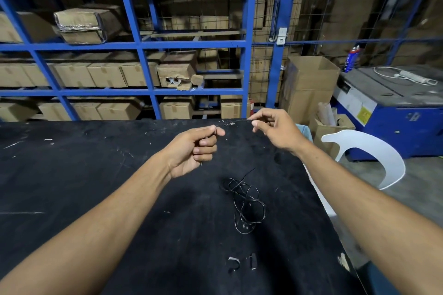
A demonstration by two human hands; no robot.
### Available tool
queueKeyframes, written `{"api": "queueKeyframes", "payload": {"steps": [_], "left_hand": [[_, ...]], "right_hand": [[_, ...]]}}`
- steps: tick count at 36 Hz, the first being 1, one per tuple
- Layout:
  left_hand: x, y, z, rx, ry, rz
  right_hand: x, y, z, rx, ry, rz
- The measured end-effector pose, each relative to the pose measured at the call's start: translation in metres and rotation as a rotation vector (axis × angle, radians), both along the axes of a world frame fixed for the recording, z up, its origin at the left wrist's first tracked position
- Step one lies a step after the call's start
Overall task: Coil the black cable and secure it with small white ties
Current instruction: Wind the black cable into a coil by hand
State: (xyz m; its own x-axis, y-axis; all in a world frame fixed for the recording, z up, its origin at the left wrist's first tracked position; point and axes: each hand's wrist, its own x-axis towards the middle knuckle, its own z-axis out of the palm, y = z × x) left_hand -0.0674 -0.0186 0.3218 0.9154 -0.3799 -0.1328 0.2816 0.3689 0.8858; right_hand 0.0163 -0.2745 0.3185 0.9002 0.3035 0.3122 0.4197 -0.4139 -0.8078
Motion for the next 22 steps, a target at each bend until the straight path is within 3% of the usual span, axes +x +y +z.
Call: {"api": "queueKeyframes", "payload": {"steps": [4, 16, 22], "left_hand": [[-0.007, -0.003, 0.006, -0.102, -0.010, -0.024], [-0.018, -0.010, 0.021, -0.017, -0.136, -0.249], [-0.015, -0.016, 0.021, 0.009, -0.169, -0.249]], "right_hand": [[0.000, 0.003, -0.007, 0.038, 0.026, 0.005], [-0.005, 0.016, -0.023, 0.178, 0.088, -0.019], [-0.003, 0.018, -0.026, 0.198, 0.097, -0.003]]}}
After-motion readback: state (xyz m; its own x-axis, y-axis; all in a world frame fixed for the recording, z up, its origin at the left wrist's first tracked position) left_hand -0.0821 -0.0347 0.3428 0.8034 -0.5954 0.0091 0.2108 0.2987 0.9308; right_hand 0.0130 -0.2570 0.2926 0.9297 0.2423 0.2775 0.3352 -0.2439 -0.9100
